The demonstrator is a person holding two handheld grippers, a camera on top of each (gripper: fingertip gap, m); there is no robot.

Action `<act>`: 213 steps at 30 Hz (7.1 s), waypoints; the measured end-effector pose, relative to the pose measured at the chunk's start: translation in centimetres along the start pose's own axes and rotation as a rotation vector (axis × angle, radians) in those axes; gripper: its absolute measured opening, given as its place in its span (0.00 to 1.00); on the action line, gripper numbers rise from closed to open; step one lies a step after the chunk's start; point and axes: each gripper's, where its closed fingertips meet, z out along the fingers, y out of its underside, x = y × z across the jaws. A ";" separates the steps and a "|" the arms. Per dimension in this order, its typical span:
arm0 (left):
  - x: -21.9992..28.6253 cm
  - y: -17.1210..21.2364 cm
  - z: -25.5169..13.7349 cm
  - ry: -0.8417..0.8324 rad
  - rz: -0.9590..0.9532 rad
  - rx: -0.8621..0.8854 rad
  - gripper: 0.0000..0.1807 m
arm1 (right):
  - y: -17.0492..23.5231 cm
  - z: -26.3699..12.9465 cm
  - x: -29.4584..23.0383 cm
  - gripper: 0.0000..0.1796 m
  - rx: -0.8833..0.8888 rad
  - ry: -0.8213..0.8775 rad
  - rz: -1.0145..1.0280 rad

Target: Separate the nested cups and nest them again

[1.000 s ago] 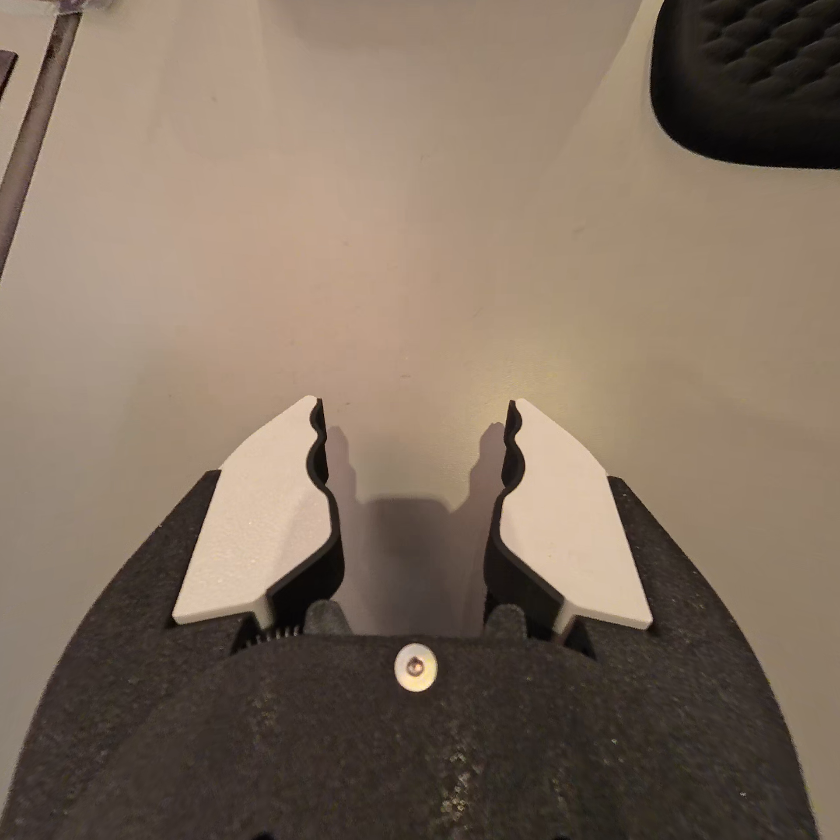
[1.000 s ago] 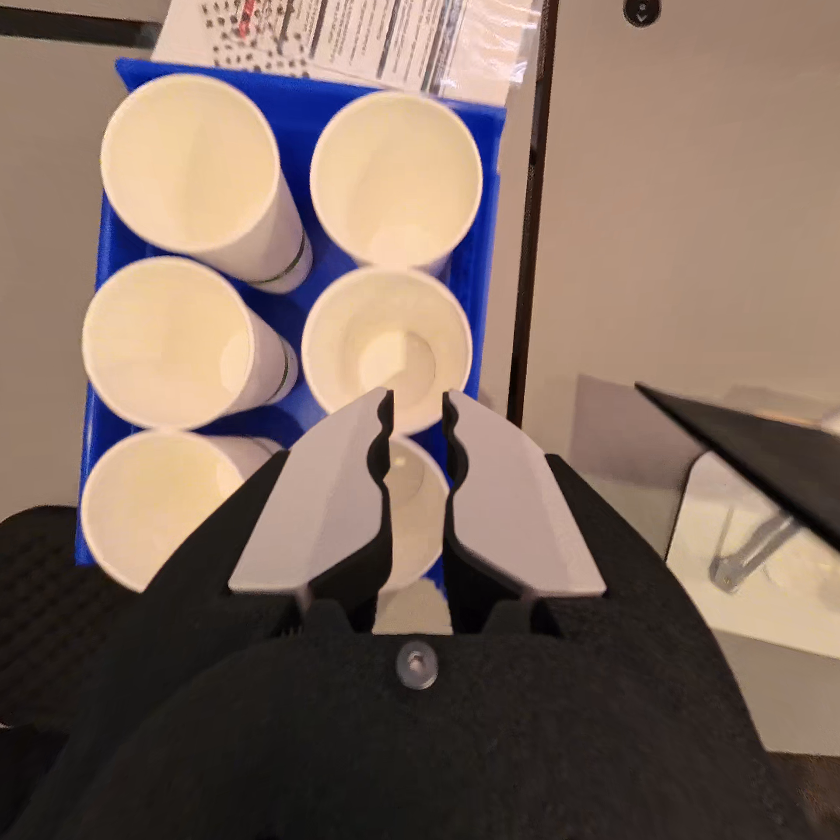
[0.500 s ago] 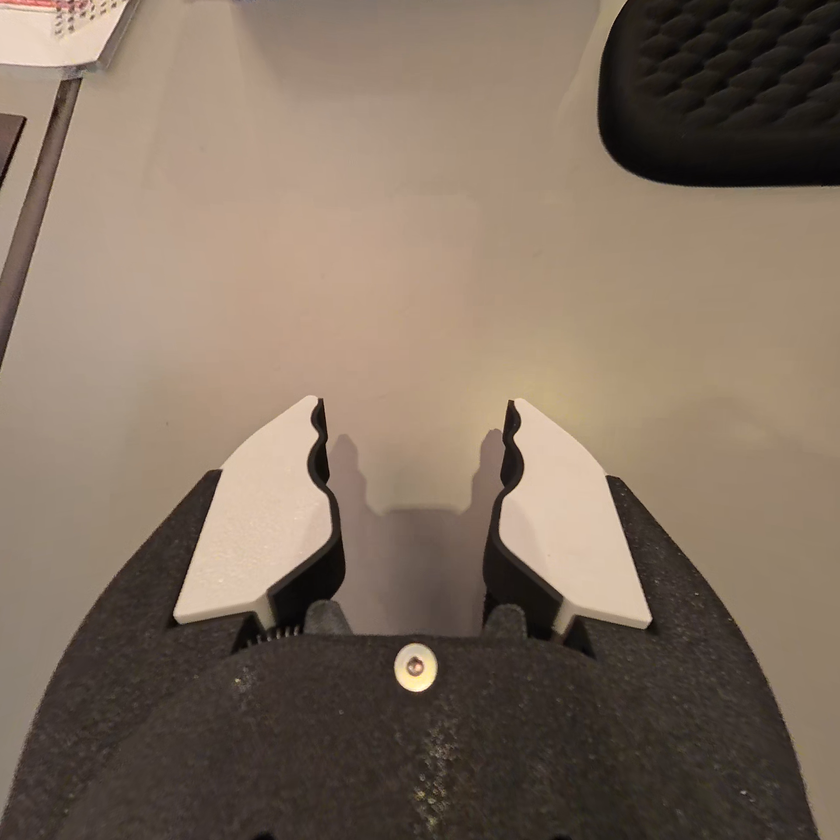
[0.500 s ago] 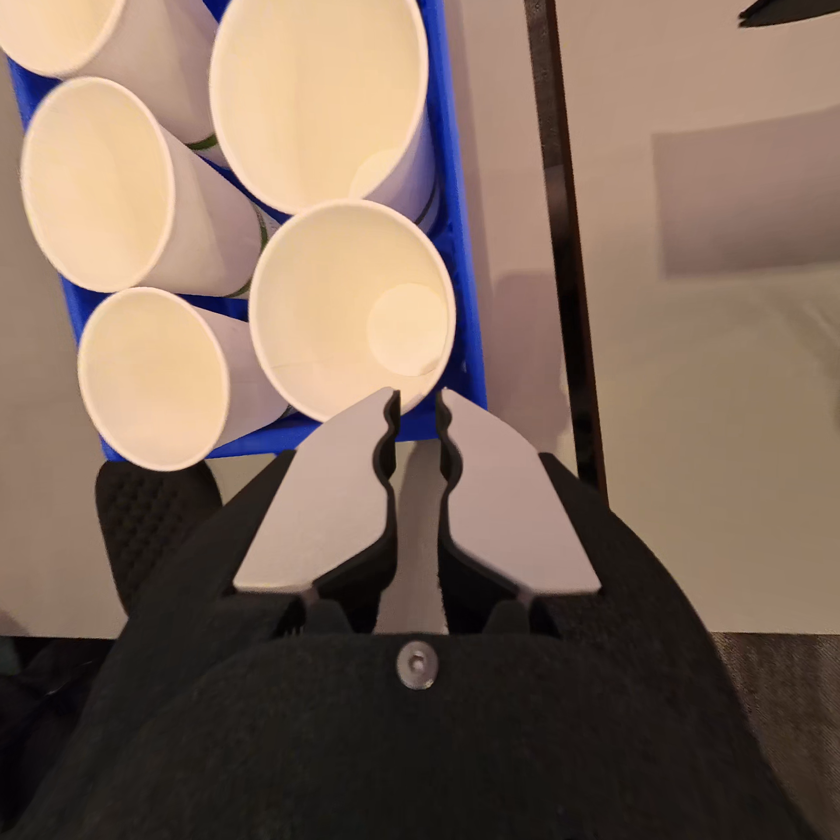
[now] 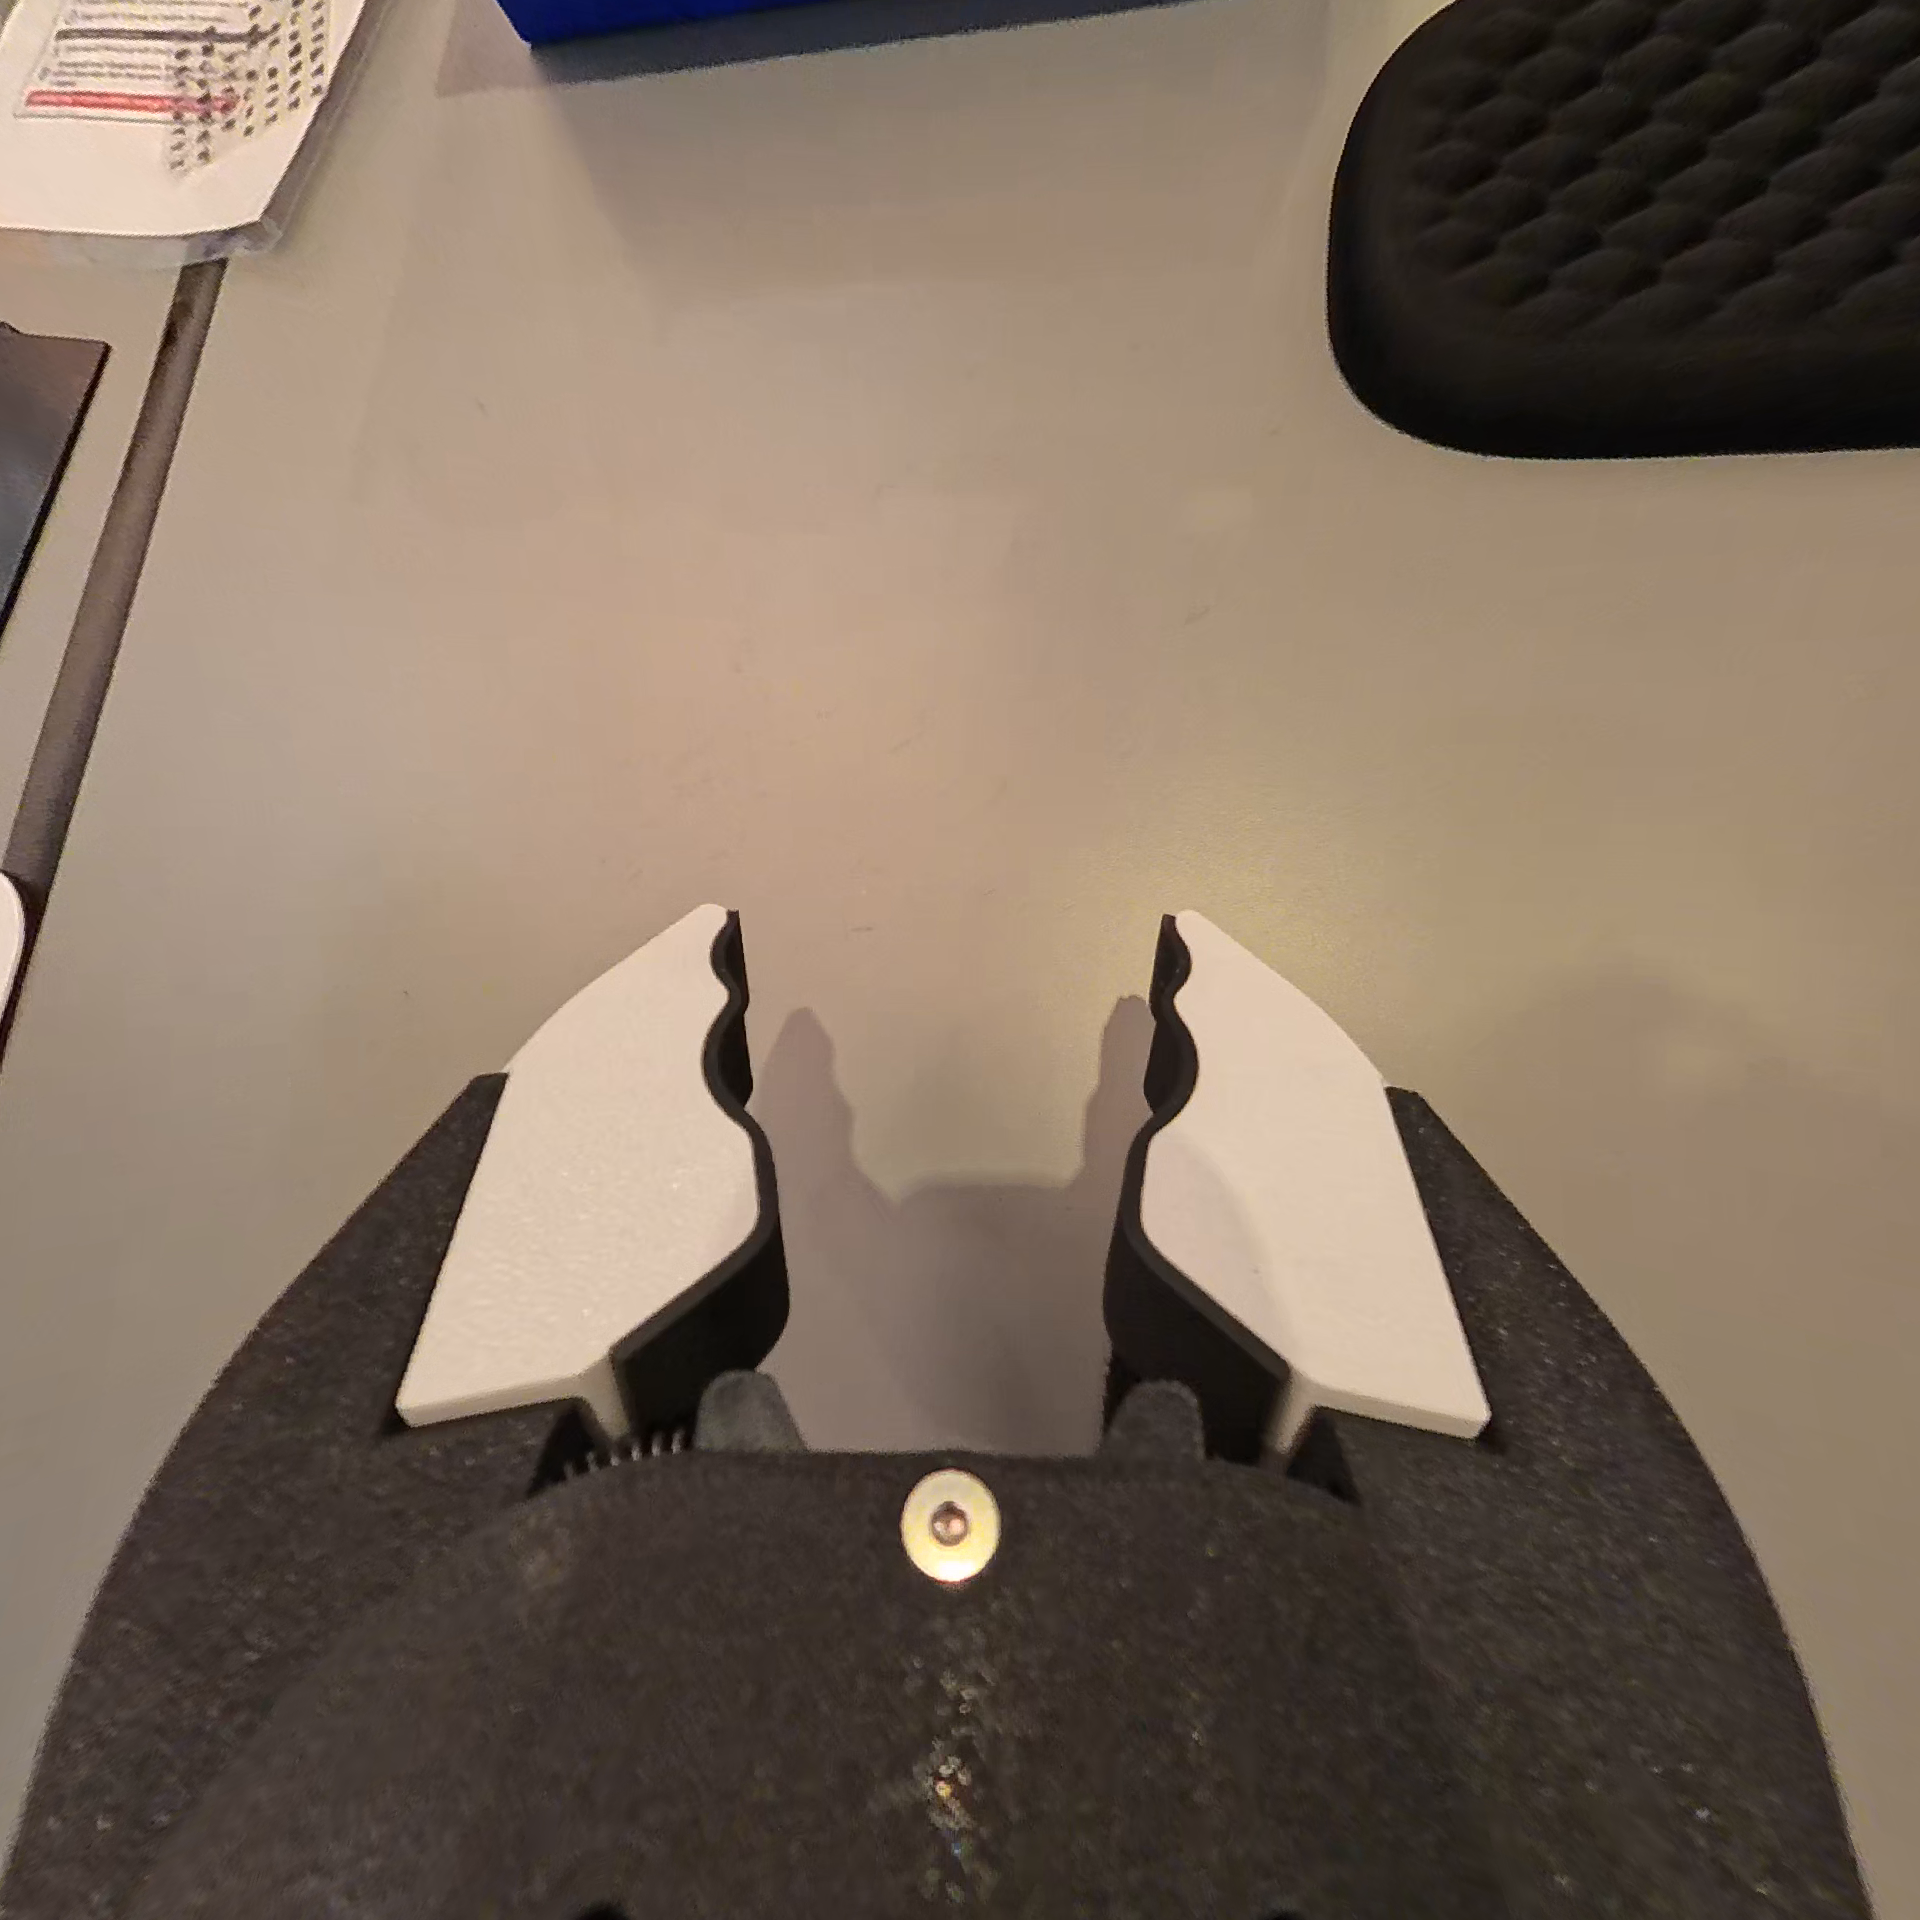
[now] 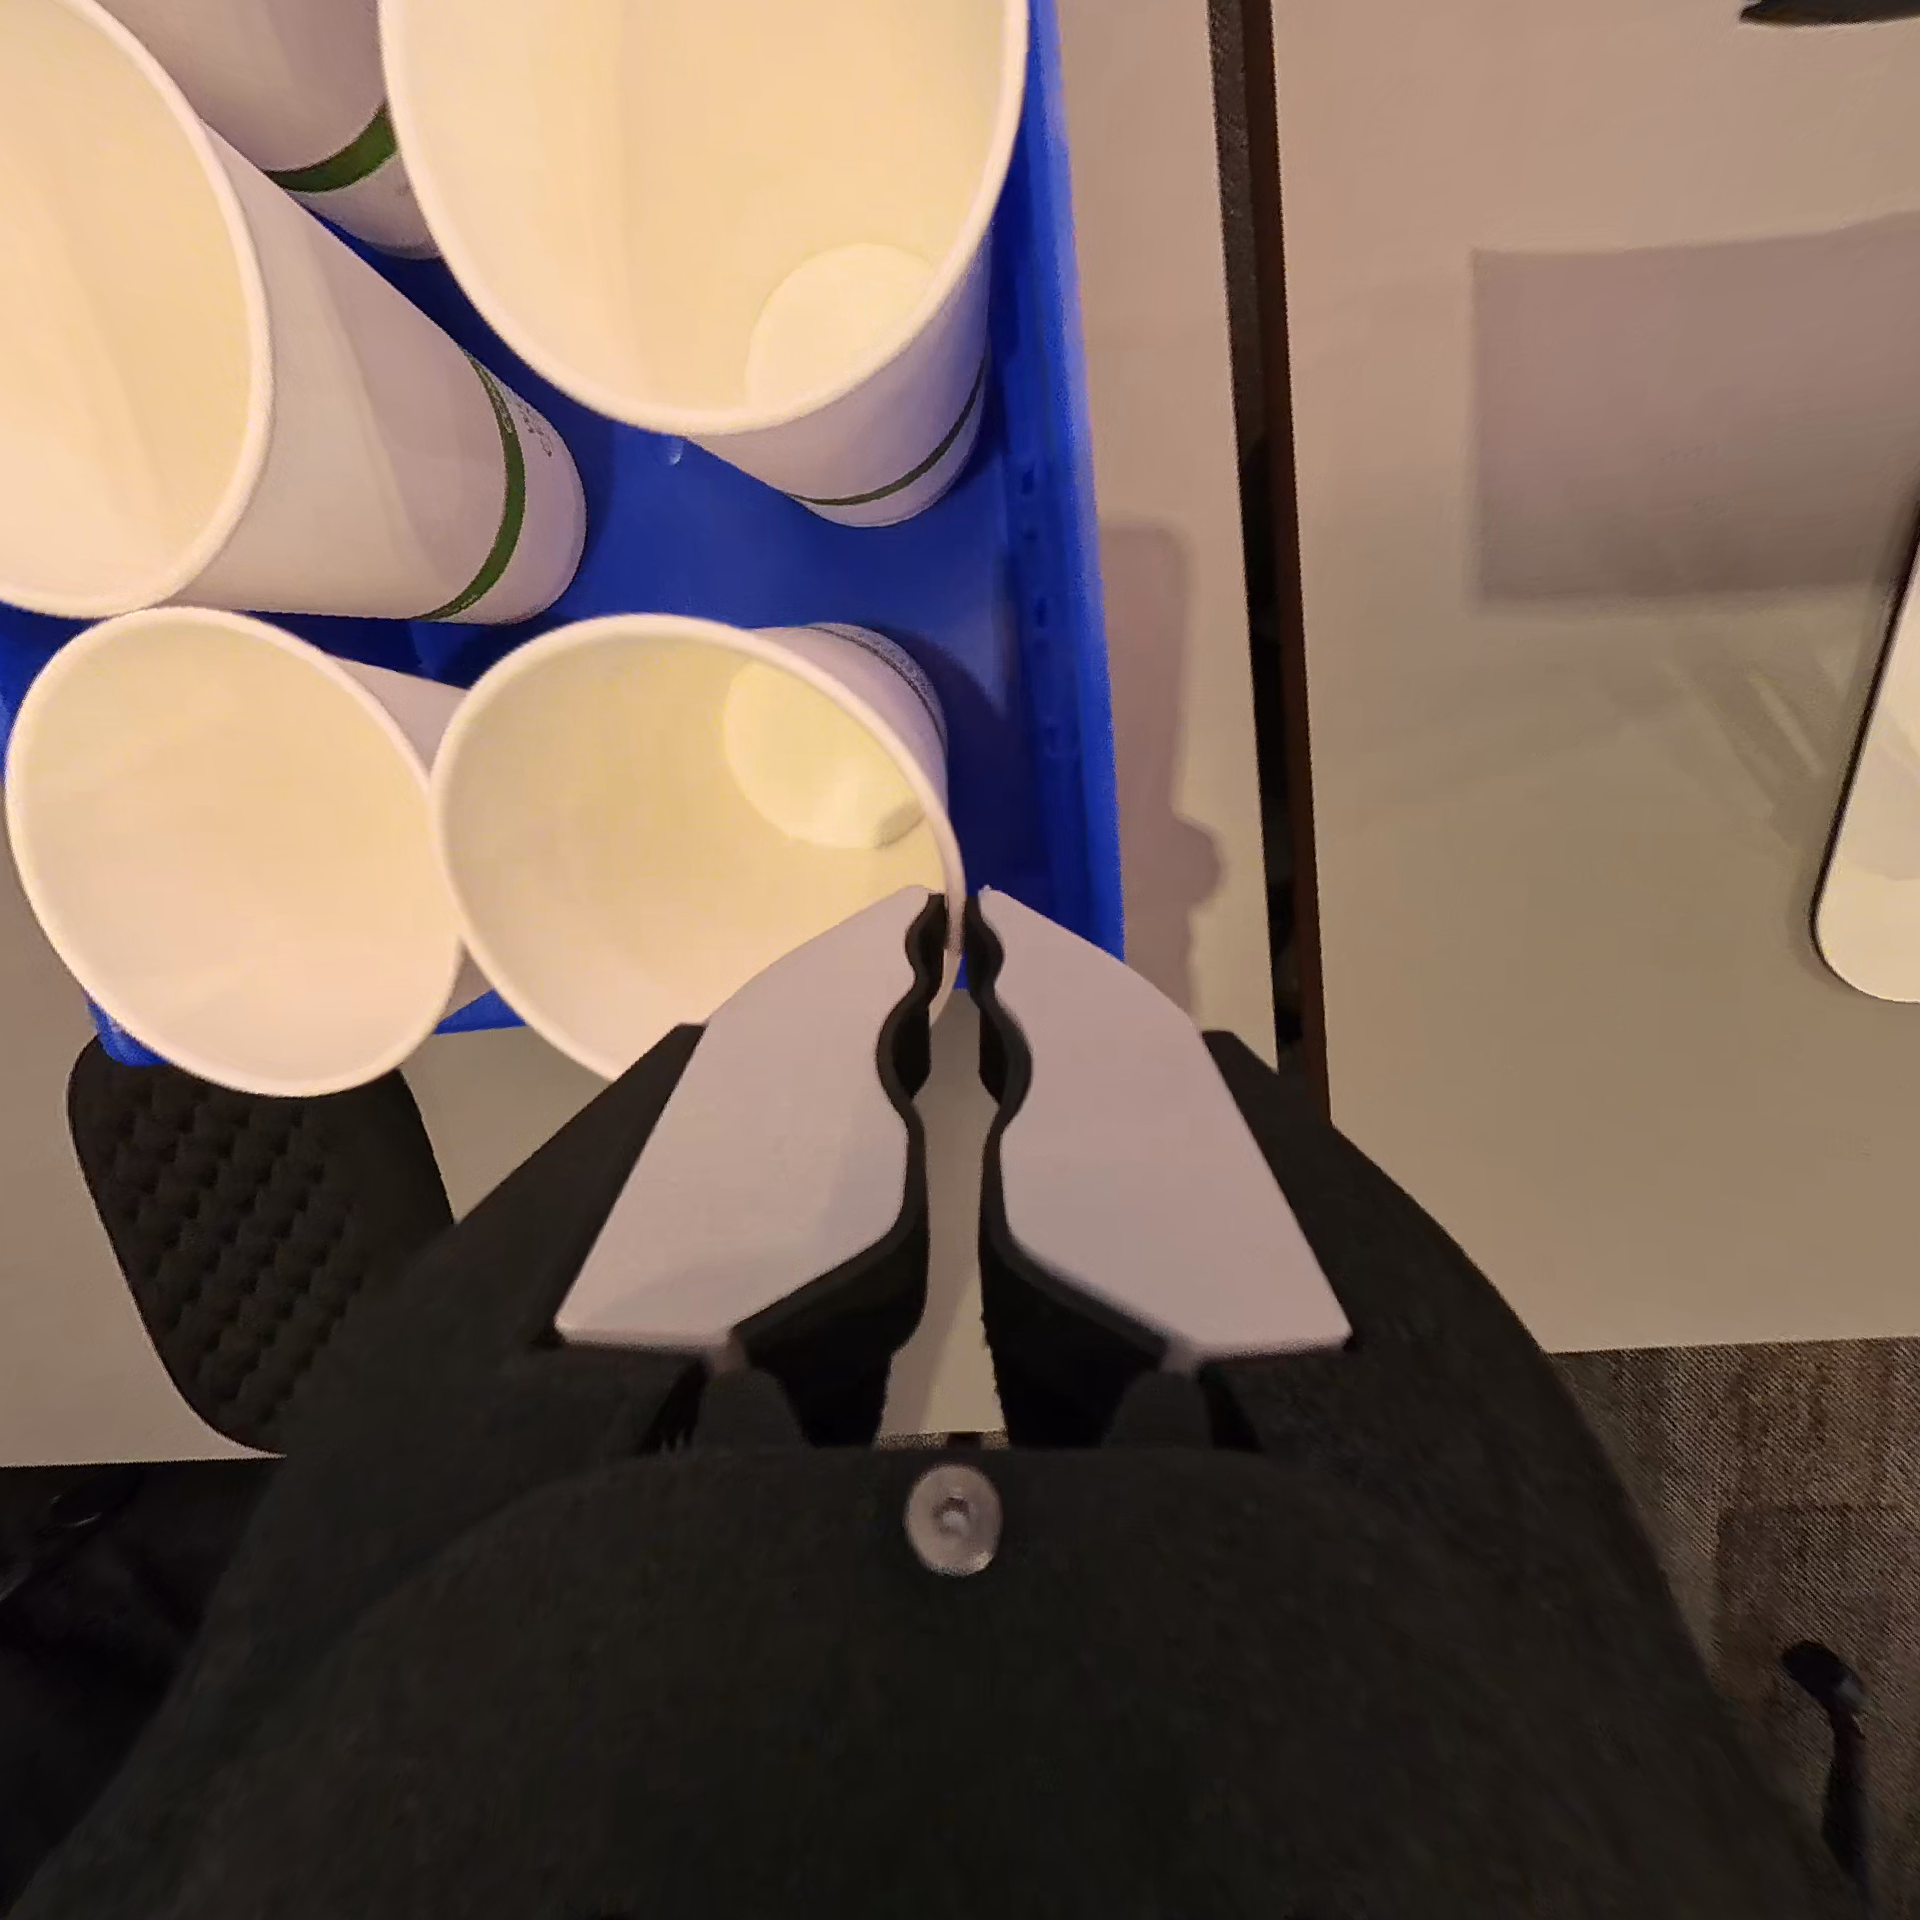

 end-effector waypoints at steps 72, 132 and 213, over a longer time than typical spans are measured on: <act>-3.9 31.3 -29.8 -0.923 -1.183 -0.418 0.34 | -7.0 5.2 1.3 0.03 -0.126 -0.173 -0.354; -4.5 11.2 -8.7 -0.769 -0.775 -0.310 0.10 | -9.6 7.8 -12.7 0.02 -0.070 -0.156 -0.329; -2.8 13.6 -20.0 -0.595 -0.895 0.197 0.22 | -7.4 8.1 -20.2 0.02 -0.170 -0.230 -0.307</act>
